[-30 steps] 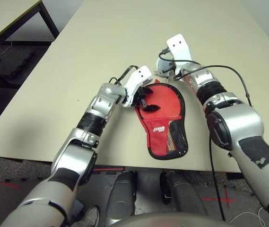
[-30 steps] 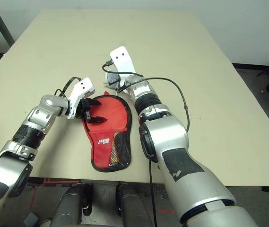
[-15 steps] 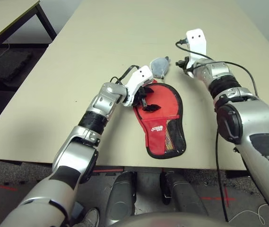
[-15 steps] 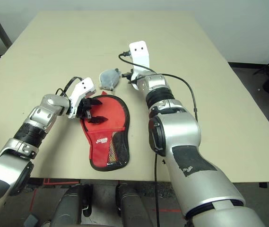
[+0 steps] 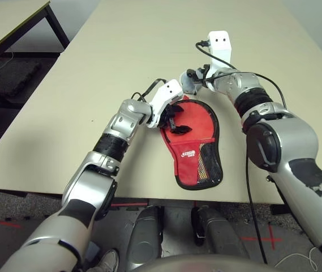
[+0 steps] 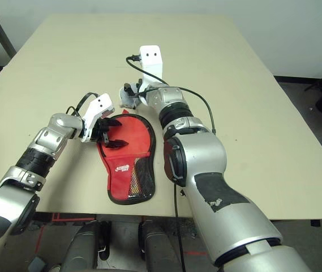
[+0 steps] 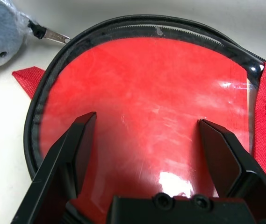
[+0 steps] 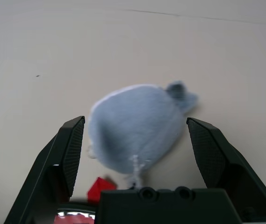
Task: Store the ping-pong paddle in its case and zip it.
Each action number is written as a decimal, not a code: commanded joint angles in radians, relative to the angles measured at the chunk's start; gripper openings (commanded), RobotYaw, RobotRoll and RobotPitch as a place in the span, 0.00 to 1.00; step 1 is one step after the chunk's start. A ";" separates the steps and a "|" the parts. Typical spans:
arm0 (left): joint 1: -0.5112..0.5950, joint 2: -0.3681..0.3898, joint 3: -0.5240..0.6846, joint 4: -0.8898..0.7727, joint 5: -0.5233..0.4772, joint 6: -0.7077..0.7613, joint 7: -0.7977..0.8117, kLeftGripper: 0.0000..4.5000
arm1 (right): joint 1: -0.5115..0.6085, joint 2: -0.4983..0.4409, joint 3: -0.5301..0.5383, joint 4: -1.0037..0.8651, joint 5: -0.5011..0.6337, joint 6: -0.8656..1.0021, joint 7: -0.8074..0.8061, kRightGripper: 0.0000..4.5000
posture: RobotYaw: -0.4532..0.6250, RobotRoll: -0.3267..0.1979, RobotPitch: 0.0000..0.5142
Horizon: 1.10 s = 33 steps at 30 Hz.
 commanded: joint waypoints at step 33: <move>0.125 0.074 -0.007 -0.235 -0.043 0.176 0.066 1.00 | 0.043 0.030 0.122 0.050 -0.207 -0.134 -0.058 1.00 | 0.70 0.62 0.26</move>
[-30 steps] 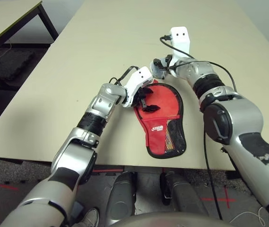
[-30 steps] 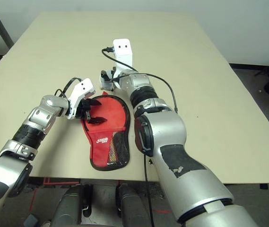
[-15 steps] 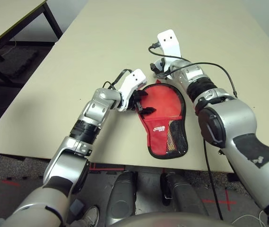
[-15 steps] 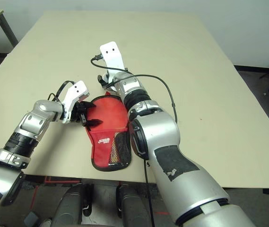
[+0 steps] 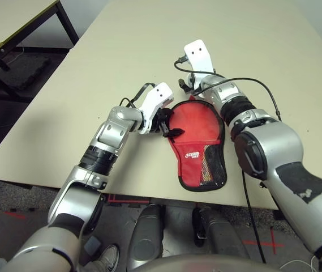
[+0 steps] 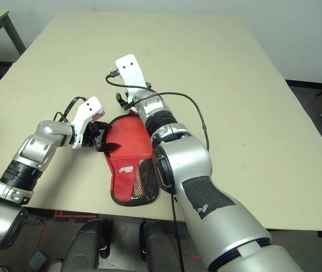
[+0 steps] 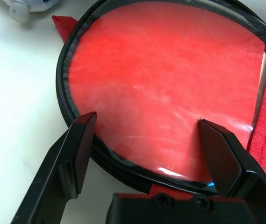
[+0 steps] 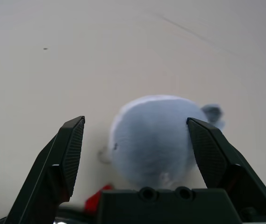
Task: Store the ping-pong paddle in its case and zip it.
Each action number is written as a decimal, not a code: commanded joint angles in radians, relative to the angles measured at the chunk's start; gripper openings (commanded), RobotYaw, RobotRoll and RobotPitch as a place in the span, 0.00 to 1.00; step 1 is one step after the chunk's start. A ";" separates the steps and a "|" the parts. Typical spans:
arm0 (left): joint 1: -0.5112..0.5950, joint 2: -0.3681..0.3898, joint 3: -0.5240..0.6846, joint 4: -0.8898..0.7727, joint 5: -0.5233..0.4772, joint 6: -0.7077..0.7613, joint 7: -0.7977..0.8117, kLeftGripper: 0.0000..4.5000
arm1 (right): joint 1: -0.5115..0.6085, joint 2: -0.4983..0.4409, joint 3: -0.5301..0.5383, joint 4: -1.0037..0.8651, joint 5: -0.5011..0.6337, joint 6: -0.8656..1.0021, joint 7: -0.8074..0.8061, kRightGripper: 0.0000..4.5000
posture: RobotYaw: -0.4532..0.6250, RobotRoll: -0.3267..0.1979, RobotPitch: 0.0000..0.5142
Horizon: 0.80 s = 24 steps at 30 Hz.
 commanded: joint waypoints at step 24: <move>0.034 0.005 -0.020 -0.076 -0.008 0.066 0.015 1.00 | 0.085 0.017 0.067 0.025 -0.113 -0.046 -0.033 0.68 | 0.79 0.62 0.31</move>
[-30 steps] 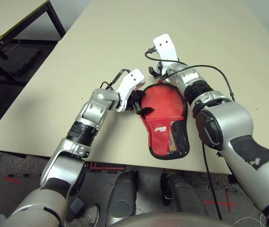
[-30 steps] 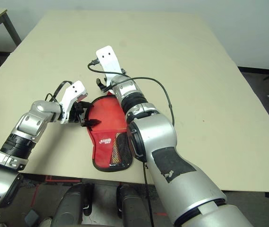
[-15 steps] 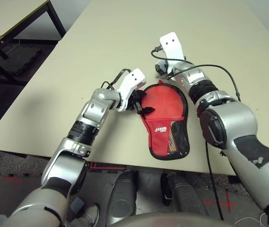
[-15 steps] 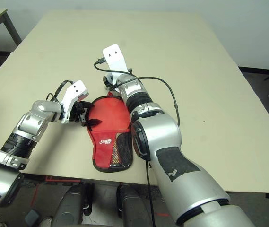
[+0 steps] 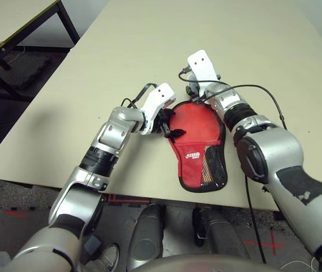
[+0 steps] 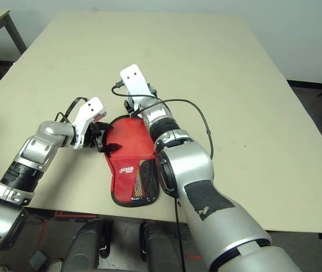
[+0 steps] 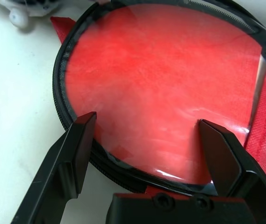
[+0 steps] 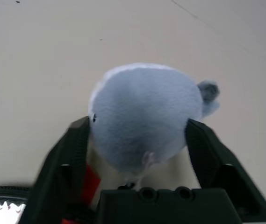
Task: Store the ping-pong paddle in its case and zip it.
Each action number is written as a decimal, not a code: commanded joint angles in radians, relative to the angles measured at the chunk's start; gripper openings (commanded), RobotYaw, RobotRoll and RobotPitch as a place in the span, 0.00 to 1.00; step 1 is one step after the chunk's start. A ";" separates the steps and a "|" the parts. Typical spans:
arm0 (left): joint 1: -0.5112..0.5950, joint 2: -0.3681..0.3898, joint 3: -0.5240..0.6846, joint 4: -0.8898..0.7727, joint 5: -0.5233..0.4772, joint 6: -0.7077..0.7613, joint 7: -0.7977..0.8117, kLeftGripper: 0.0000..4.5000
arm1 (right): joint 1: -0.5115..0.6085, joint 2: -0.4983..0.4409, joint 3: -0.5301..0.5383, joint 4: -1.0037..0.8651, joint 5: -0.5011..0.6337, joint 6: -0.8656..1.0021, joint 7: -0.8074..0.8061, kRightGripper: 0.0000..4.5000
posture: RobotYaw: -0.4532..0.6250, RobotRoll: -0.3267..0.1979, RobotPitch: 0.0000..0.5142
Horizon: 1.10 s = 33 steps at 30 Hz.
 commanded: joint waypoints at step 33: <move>-0.242 -0.194 -0.131 0.601 0.138 -0.324 0.001 1.00 | 0.061 -0.120 -0.086 -0.007 0.082 -0.032 -0.148 0.02 | 0.55 0.62 0.31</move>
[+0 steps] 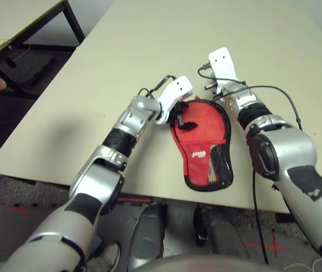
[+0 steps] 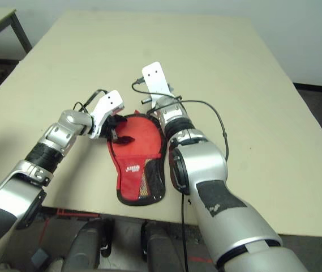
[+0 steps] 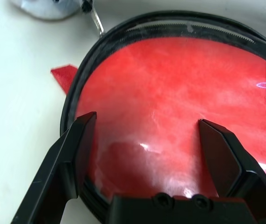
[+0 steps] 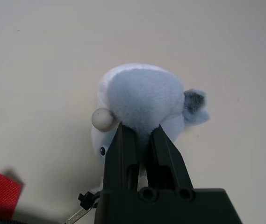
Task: Store the ping-pong paddle in its case and zip it.
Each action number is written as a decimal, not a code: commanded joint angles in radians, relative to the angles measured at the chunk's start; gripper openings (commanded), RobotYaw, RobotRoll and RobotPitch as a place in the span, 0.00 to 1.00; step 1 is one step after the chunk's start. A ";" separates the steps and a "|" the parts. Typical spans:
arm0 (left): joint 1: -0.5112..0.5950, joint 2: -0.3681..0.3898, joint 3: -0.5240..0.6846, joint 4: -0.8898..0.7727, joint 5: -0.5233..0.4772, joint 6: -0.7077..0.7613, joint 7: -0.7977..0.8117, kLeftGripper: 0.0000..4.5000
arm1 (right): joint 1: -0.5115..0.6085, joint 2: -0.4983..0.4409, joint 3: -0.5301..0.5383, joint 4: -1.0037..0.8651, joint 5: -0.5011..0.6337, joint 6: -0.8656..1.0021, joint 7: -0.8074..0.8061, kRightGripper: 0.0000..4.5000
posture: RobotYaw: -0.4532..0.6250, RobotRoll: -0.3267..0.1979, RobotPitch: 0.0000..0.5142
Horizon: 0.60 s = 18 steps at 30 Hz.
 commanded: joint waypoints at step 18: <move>0.035 -0.056 -0.083 0.182 0.142 -0.029 -0.017 1.00 | 0.142 -0.016 -0.095 -0.159 0.137 -0.047 -0.234 0.02 | 0.47 0.62 0.33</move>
